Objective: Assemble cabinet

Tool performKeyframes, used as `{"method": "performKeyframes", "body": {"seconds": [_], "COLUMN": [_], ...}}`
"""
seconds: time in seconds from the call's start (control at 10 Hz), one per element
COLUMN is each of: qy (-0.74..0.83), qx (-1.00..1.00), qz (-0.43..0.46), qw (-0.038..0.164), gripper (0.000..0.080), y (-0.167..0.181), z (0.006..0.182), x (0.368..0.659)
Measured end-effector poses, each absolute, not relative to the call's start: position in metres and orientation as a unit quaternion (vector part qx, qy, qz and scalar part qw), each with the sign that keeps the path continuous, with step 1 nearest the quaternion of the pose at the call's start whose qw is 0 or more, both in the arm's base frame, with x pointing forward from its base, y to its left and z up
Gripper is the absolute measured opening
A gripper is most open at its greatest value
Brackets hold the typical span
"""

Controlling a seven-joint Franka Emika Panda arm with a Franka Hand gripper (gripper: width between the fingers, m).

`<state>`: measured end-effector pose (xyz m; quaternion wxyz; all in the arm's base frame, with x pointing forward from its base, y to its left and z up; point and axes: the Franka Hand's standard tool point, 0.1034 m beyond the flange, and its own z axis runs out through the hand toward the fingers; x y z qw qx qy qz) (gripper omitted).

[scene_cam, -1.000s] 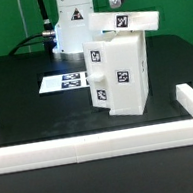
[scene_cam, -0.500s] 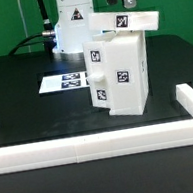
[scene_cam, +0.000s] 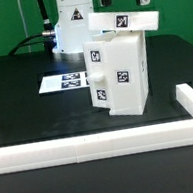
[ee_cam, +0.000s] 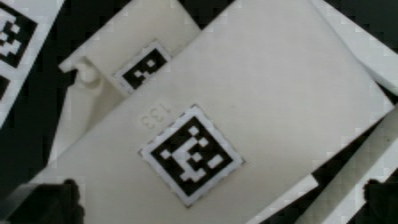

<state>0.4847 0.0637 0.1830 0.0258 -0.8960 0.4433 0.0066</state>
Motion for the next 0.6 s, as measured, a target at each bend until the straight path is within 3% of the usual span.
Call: {"method": "performKeyframes", "body": {"seconds": [0.3, 0.6], "qy": [0.278, 0.121], "qx": [-0.96, -0.992], "qz": [-0.007, -0.005], "qw": [0.007, 0.022], "gripper": [0.0797, 0.0797], "y": [0.07, 0.08], "z": [0.184, 0.184], "x": [0.485, 0.484]}}
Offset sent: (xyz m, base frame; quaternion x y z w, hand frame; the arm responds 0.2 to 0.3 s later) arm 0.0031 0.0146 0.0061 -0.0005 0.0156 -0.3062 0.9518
